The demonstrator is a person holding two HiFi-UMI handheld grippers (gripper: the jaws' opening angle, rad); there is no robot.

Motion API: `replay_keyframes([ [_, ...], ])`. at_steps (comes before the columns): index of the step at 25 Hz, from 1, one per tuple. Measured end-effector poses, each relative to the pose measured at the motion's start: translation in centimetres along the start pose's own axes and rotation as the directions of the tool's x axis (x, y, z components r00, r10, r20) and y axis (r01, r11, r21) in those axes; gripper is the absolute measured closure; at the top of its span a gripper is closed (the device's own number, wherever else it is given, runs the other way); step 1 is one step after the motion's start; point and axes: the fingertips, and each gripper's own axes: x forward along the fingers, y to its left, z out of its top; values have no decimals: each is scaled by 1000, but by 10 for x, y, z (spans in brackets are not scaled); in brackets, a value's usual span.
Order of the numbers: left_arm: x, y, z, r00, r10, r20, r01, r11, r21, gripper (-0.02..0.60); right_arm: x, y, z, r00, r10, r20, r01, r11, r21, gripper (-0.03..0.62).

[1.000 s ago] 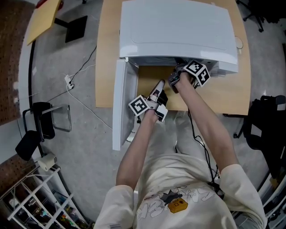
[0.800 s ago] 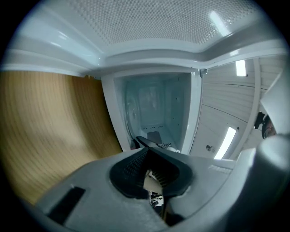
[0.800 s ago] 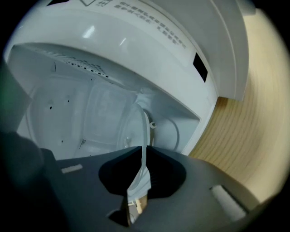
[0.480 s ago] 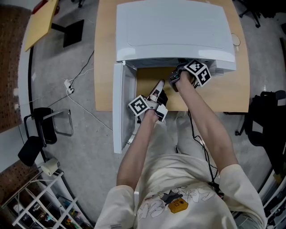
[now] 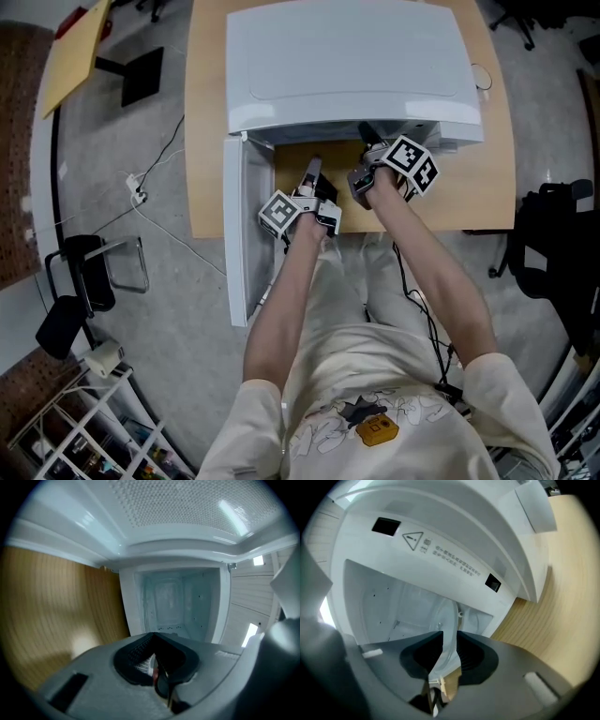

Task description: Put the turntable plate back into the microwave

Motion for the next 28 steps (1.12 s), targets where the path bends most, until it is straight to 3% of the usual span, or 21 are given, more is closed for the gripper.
replay_keyframes([
  [5,25,-5,31,991,11,137,-13,1000,20,584,-30,7,-13,996,72,-57,-71,997,18,505],
  [7,32,-3,42,985,27,170,-29,1000,12,540,-41,3,-15,995,81,-63,-79,996,30,505],
  [11,43,0,52,983,63,174,-69,997,30,586,-57,-6,-14,995,87,-53,-83,994,71,507],
  [15,40,-5,59,972,110,209,-124,991,57,584,-63,-8,-14,994,97,-54,-91,991,95,507],
  [20,28,10,56,955,178,238,-190,981,28,526,-62,-10,-17,992,104,-71,-96,990,105,507],
  [24,30,14,54,954,191,232,-202,979,22,508,-61,-9,-19,991,108,-85,-98,989,108,507],
  [28,33,18,59,950,210,230,-217,976,8,560,-61,-10,-19,991,102,-89,-92,989,112,507],
])
